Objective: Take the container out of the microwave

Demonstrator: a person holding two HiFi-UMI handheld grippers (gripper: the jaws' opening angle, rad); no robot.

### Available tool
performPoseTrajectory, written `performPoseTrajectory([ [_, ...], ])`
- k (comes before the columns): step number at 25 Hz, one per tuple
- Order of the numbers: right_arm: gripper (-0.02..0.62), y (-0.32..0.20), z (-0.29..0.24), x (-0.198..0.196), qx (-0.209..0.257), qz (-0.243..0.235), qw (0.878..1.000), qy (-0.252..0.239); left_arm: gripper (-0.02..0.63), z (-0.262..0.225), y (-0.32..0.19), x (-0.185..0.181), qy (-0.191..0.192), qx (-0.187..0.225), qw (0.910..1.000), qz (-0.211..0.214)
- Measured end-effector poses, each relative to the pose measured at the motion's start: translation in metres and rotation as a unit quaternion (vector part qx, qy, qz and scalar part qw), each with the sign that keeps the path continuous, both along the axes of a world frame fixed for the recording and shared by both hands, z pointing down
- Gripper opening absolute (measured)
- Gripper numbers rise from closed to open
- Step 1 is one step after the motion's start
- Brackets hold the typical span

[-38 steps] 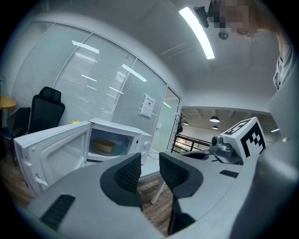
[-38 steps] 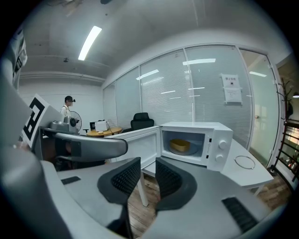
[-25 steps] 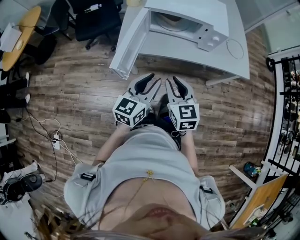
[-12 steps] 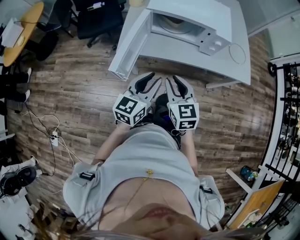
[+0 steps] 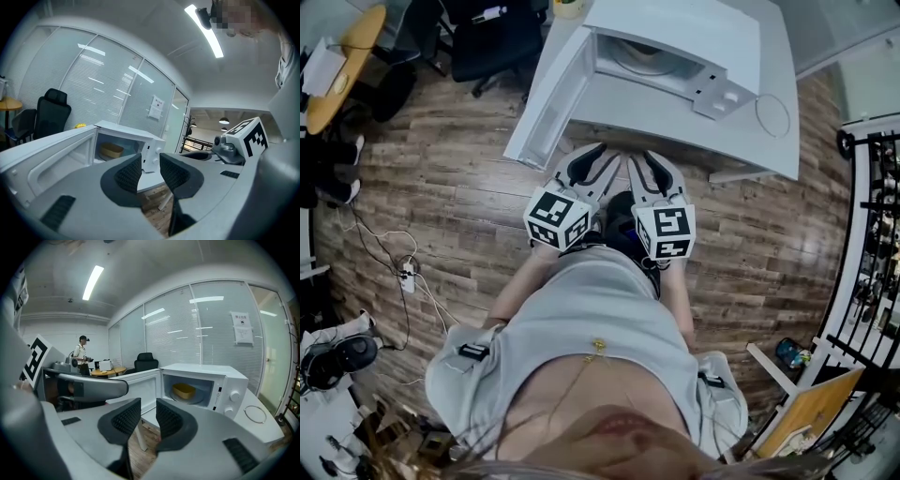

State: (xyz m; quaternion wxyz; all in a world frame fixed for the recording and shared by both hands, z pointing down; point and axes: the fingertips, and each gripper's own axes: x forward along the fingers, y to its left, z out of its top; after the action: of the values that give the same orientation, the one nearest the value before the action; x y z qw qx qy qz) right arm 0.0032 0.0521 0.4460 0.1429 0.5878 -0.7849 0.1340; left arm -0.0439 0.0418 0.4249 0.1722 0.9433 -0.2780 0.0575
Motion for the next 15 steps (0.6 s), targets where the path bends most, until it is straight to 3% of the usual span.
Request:
performPoseTrajectory([
  [15,0.112,-0.070,0.000,0.039,-0.005,-0.010,1.000,-0.011,0.124,0.002,-0.064,0.045,-0.002,-0.013,0.9999,-0.003],
])
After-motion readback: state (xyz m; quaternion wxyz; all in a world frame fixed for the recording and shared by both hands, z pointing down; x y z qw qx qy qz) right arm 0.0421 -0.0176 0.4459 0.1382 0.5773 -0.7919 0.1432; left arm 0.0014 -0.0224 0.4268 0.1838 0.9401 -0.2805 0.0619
